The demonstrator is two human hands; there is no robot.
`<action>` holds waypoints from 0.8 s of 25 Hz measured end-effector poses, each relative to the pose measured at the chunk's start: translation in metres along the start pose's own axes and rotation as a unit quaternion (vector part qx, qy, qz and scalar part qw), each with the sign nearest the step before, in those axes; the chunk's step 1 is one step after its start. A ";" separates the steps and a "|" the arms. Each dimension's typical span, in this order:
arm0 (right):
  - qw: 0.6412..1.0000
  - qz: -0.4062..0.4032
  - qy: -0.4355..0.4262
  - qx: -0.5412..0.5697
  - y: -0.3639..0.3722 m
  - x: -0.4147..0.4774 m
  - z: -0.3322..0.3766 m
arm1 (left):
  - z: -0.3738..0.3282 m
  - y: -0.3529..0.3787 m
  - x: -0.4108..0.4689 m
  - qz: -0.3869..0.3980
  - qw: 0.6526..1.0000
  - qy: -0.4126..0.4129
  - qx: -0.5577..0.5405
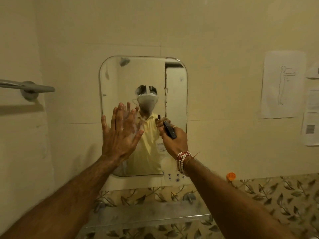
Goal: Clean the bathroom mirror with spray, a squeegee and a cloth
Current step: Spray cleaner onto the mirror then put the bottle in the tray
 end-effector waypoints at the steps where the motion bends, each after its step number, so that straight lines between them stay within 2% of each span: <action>1: 1.000 0.005 -0.001 0.011 0.011 -0.003 0.002 | 0.007 -0.001 -0.003 -0.005 1.000 -0.001 0.003; 5: 1.000 0.004 -0.017 0.016 0.044 -0.018 0.004 | 0.044 -0.003 -0.016 0.002 0.999 -0.021 0.036; 11: 0.998 0.057 -0.017 0.025 0.090 -0.036 0.004 | 0.093 -0.006 -0.038 0.009 0.996 -0.048 0.069; 16: 0.997 0.040 0.047 0.040 0.104 -0.061 -0.022 | 0.106 -0.001 -0.061 0.015 0.996 -0.052 0.077; 20: 0.996 0.055 0.052 0.041 0.105 -0.081 -0.040 | 0.109 0.003 -0.078 0.028 0.995 -0.053 0.075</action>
Point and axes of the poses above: each hand's wrist, its own x-axis towards the middle knuckle, its own y-axis out of the palm, z = x × y, the point moved 7 cm from there along x, towards the middle knuckle, and after that the axes turned 15 degrees about x, right-handed, at the moved point
